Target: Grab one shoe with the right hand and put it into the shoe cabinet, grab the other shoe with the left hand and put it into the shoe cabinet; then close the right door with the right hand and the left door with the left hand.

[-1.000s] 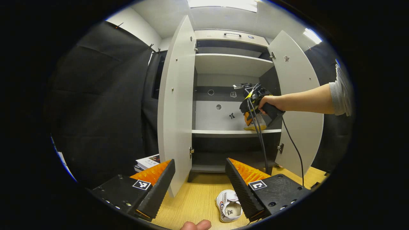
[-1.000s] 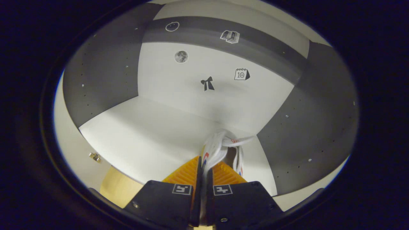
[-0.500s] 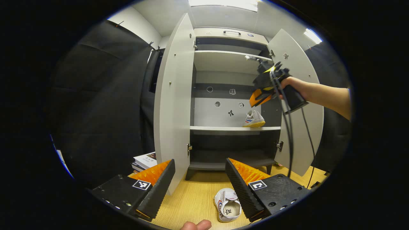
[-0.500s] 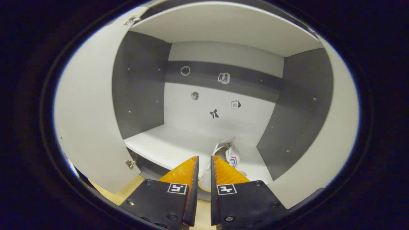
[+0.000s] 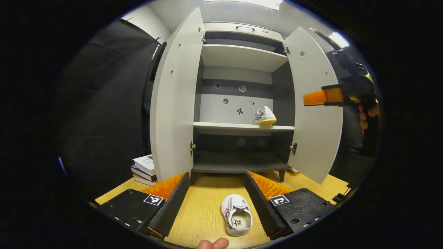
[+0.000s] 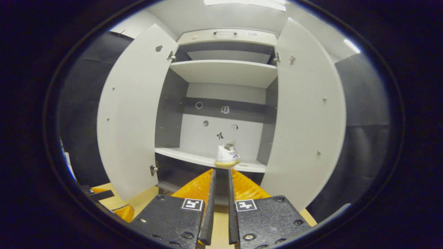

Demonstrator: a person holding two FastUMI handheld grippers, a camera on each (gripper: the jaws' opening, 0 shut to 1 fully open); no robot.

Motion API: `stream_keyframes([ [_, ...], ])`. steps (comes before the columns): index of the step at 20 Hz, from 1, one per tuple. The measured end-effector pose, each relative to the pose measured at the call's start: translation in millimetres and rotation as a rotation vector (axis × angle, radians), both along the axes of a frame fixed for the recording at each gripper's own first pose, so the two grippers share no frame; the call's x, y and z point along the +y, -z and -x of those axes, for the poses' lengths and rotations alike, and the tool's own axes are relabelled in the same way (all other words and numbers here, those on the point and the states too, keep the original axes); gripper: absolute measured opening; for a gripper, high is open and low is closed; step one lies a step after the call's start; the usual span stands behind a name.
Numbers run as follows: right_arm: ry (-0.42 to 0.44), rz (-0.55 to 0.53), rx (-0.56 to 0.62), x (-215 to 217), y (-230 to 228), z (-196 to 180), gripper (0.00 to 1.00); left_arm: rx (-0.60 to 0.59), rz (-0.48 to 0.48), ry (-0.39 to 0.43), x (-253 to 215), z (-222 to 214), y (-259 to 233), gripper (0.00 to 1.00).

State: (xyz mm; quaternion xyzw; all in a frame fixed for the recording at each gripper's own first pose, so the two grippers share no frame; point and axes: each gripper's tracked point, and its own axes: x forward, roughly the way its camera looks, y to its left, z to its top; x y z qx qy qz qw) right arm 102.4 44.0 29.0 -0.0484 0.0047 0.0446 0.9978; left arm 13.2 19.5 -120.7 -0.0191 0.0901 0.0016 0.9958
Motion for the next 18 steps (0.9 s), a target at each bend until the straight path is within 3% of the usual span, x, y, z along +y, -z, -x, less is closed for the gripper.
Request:
stream_keyframes([
  [1,0.009,-0.025,-0.01,-3.6,9.8,21.2,0.21,0.006,-0.013,0.002,-1.8,0.9,4.3,0.95],
  [2,0.015,-0.056,-0.015,-7.5,16.9,32.6,0.22,0.013,-0.028,0.008,-3.8,1.0,8.6,0.95],
  [4,0.046,-0.09,-0.011,-26.0,32.5,45.3,0.33,0.033,-0.051,0.023,-7.5,2.2,19.6,0.95],
  [5,0.056,-0.093,-0.008,-33.3,39.8,50.0,0.46,0.051,-0.055,0.032,-9.0,2.2,26.7,0.95],
  [11,0.059,-0.011,0.052,-45.5,86.3,66.9,0.71,0.204,0.006,0.053,-21.5,13.7,83.4,0.95],
  [14,0.047,-0.007,0.065,-44.4,94.6,72.4,0.78,0.296,-0.037,0.066,-18.5,10.4,116.0,0.95],
  [15,0.049,0.004,0.063,-46.1,95.7,73.5,0.85,0.322,-0.039,0.085,-20.5,7.9,125.2,0.96],
  [18,0.044,0.015,0.065,-49.8,98.3,70.7,0.83,0.413,-0.033,0.123,-27.0,6.8,153.4,0.95],
])
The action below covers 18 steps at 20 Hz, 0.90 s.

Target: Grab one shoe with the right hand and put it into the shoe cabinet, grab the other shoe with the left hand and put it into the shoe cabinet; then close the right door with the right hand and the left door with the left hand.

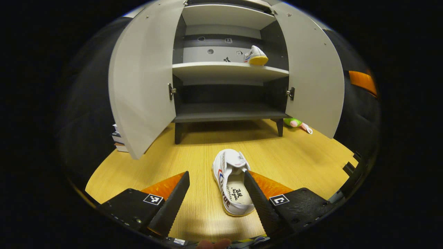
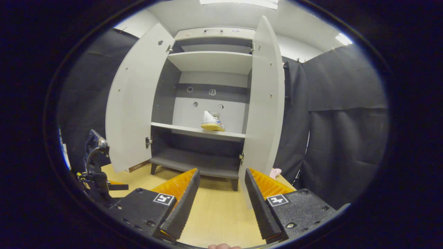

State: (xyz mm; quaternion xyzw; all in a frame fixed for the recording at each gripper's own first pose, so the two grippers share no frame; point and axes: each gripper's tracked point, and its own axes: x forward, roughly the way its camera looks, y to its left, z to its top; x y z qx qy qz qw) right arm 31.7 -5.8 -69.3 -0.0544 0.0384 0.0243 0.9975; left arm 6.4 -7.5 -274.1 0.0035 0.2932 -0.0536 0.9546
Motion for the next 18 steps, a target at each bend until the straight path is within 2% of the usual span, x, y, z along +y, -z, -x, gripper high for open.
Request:
stream_keyframes([
  [10,0.039,-0.027,0.058,-18.3,17.6,-11.4,0.83,0.221,0.029,-0.021,4.1,-17.9,59.9,0.96],
  [18,0.061,-0.021,0.074,-24.2,21.9,-18.8,0.83,0.212,0.032,-0.016,-0.2,-47.7,76.1,0.95],
])
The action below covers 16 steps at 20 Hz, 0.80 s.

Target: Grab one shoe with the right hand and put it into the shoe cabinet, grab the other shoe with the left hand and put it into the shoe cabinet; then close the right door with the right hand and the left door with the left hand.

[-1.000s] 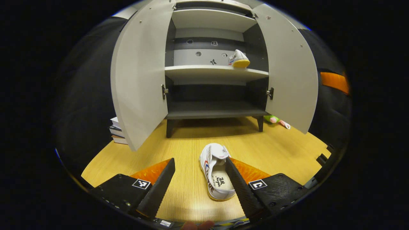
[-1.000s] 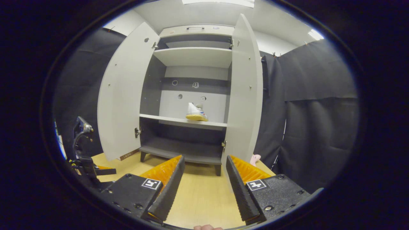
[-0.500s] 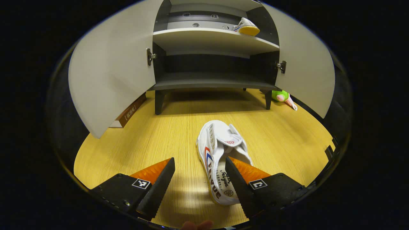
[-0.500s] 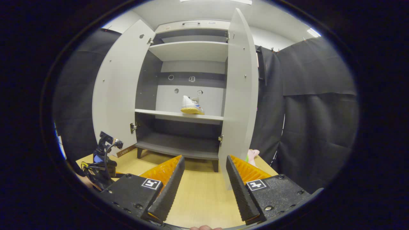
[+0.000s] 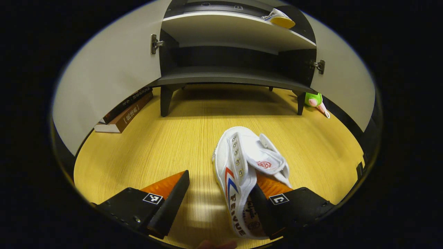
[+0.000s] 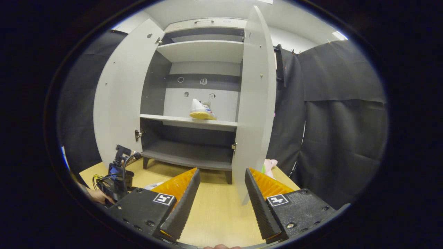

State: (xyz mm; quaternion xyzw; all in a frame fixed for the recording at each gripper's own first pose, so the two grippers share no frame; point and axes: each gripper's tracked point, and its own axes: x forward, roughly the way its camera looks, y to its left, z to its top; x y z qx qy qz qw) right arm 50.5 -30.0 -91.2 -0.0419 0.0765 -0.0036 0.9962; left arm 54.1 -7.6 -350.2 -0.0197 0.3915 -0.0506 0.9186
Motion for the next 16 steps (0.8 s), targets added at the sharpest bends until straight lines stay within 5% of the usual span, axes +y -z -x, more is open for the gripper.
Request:
stream_keyframes([
  [7,0.01,-0.002,0.013,-2.6,4.0,-5.9,0.83,-0.022,0.092,-0.002,-13.6,-9.0,2.2,0.72],
  [8,0.012,-0.003,0.014,-2.8,4.0,-6.4,0.83,-0.028,0.062,-0.023,-8.1,-11.4,4.0,0.49],
  [12,0.008,-0.01,0.015,0.1,2.5,-10.8,0.83,-0.055,0.049,-0.061,1.5,-14.5,4.6,0.04],
  [16,-0.011,-0.003,0.01,8.8,0.1,-10.9,0.83,-0.113,0.028,-0.072,8.1,-2.6,-24.3,0.0],
])
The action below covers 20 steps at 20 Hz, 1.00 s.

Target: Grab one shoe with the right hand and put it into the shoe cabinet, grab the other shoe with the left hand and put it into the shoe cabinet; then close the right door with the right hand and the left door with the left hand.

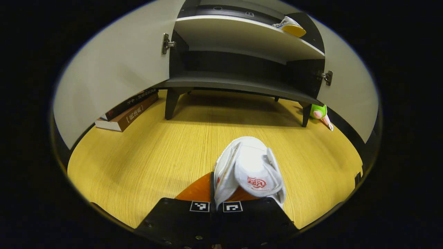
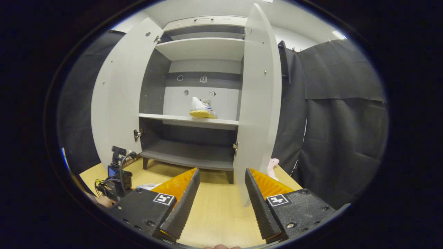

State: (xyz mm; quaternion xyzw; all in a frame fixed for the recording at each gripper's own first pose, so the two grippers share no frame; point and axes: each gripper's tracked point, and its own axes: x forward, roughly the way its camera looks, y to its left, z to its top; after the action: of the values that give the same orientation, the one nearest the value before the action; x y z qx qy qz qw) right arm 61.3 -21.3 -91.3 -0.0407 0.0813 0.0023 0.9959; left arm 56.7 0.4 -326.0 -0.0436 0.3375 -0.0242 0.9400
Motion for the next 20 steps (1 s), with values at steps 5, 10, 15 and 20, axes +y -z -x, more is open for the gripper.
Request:
stream_keyframes([
  [5,-0.042,0.005,-0.014,15.5,-5.3,-0.1,0.83,-0.178,0.023,-0.057,10.5,-0.5,-115.7,0.0],
  [10,-0.1,0.005,-0.034,34.9,-12.3,1.8,0.83,-0.377,0.045,-0.122,13.5,-62.5,-250.9,0.0],
  [15,-0.139,0.008,-0.059,46.8,-21.0,3.3,0.83,-0.442,0.076,-0.182,17.2,-166.5,-329.5,0.0],
  [20,-0.125,-0.006,-0.063,43.7,-25.2,2.2,0.83,-0.357,-0.041,-0.204,32.4,-255.5,-334.7,0.12],
])
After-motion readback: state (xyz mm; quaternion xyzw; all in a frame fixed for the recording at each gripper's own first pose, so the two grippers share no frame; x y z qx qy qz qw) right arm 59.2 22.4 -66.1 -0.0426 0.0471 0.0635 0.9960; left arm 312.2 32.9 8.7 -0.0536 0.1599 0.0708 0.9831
